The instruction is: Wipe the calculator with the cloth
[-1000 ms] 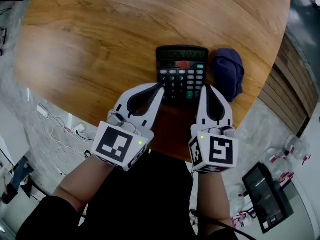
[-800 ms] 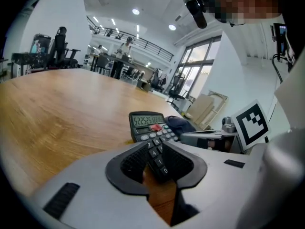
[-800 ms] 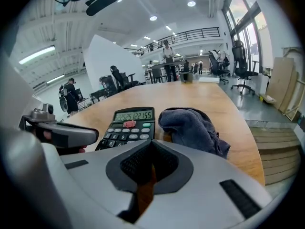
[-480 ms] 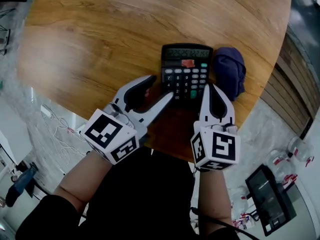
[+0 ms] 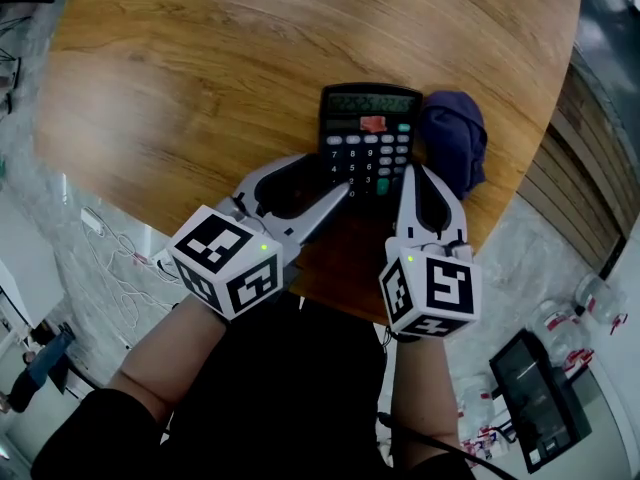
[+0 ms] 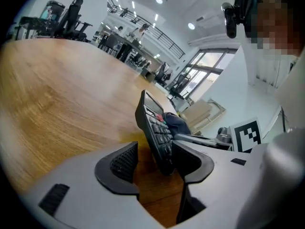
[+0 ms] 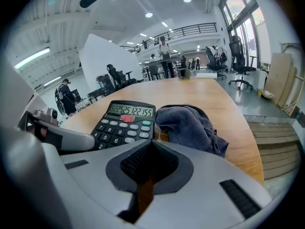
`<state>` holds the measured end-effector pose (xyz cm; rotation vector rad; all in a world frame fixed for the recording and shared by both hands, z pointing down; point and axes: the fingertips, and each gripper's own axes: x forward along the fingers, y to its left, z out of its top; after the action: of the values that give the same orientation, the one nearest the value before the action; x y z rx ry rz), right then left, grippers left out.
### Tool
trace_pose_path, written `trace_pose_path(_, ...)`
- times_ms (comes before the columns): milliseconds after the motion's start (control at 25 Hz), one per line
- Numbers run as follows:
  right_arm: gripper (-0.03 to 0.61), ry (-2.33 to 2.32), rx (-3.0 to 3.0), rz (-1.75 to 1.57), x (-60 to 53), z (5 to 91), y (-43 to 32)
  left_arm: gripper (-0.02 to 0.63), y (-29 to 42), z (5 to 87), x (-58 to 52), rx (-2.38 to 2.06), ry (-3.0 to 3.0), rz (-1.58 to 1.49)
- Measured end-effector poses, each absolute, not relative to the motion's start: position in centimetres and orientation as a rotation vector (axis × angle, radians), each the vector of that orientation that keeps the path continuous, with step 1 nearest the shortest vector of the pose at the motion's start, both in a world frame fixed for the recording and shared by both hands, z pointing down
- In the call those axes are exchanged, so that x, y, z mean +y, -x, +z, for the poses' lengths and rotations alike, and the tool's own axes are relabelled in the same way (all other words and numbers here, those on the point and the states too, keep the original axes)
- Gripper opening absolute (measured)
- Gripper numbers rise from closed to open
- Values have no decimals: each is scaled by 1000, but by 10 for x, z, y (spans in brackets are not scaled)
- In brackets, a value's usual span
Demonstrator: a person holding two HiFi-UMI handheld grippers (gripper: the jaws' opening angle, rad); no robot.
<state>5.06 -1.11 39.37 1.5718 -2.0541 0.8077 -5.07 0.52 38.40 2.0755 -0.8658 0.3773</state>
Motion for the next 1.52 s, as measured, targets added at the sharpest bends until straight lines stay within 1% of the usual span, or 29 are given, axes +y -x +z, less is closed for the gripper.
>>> trace_pose_path(120, 15, -1573, -2051, 812, -11, 394, -51, 216, 43, 383, 3, -834, -2068, 349)
trace_pose_path(160, 15, -1573, -2053, 809, -11, 394, -51, 193, 42, 383, 3, -828, -2063, 334)
trace_pose_path(200, 15, -1571, -2059, 803, -11, 394, -50, 149, 42, 382, 3, -822, -2053, 313)
trace_pose_path(400, 17, -1617, -2133, 784, -16, 374, -52, 100, 47, 378, 0, -763, -1929, 137)
trace_pose_path(600, 19, -1675, -2110, 616, -22, 343, -70, 77, 50, 376, -1, -722, -1834, 11)
trace_pose_path(640, 41, -1673, -2102, 592, -23, 340, -74, 75, 50, 375, -1, -720, -1830, -2)
trace_pose_path(680, 81, -1665, -2100, 578, -25, 340, -77, 74, 50, 373, -1, -719, -1831, -10)
trace_pose_path(760, 135, -1647, -2095, 571, -29, 343, -87, 71, 47, 371, -2, -716, -1837, -24)
trace_pose_path(840, 144, -1630, -2058, 539, -34, 351, -97, 69, 46, 370, -2, -709, -1836, -41)
trace_pose_path(960, 145, -1552, -1985, 500, -41, 373, -102, 69, 50, 369, -3, -699, -1819, -76)
trace_pose_path(1080, 144, -1498, -1951, 537, -43, 395, -100, 69, 52, 368, -3, -694, -1803, -107)
trace_pose_path(1240, 143, -1542, -1916, 515, -46, 398, -104, 69, 52, 368, -4, -693, -1793, -119)
trace_pose_path(1400, 103, -1569, -1937, 521, -45, 397, -109, 69, 52, 365, -4, -689, -1790, -131)
trace_pose_path(1520, 91, -1610, -1969, 553, -46, 392, -112, 69, 53, 363, -5, -680, -1784, -143)
